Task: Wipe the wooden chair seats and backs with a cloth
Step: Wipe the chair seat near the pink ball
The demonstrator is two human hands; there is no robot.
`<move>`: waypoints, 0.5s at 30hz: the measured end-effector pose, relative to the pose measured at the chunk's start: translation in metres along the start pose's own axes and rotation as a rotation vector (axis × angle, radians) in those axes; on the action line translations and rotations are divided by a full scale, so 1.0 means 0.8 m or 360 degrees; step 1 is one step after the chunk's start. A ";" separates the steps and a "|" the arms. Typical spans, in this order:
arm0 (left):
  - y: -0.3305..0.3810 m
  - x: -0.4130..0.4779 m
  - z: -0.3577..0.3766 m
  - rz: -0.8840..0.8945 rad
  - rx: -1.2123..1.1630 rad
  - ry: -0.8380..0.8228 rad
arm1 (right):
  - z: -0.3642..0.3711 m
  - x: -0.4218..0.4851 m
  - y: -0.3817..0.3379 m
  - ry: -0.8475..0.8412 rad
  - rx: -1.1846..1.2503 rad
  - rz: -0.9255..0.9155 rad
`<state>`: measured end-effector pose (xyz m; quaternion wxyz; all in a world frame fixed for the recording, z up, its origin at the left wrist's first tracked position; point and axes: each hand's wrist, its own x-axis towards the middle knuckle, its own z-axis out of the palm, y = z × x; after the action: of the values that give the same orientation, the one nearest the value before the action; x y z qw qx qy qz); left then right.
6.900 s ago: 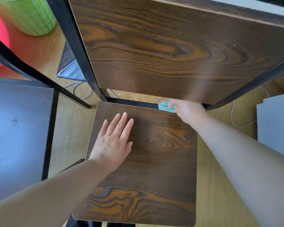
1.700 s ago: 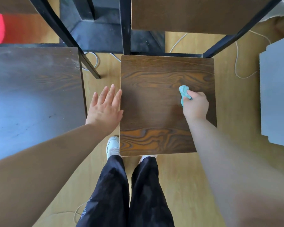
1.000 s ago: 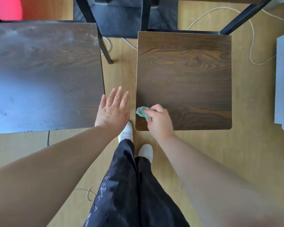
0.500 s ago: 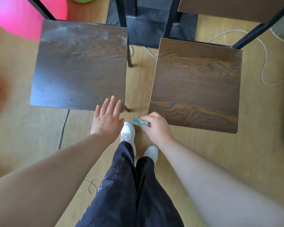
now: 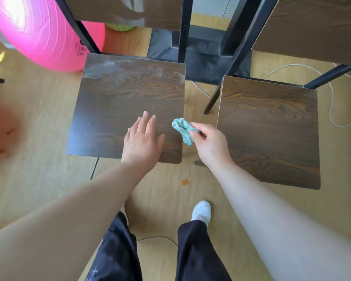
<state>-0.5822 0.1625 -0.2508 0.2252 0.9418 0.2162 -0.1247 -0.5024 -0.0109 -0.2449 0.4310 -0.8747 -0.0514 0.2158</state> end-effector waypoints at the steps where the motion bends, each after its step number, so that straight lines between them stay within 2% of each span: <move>1: -0.011 0.006 -0.009 0.0020 -0.0008 -0.0012 | 0.012 0.003 -0.012 0.0014 -0.0004 0.0026; 6: -0.091 0.032 -0.071 0.0091 0.0042 -0.0009 | 0.094 0.023 -0.076 0.0184 0.0163 0.0239; 11: -0.184 0.063 -0.131 0.0064 0.0082 -0.0023 | 0.159 0.041 -0.150 0.0221 0.0009 0.0204; 15: -0.227 0.086 -0.165 0.0108 0.0140 -0.0039 | 0.191 0.055 -0.188 0.0235 0.0054 0.0252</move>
<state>-0.5882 0.3957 -0.2266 0.1904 0.9560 0.1758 -0.1378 -0.5130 0.2068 -0.2244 0.4299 -0.8821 0.0535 0.1851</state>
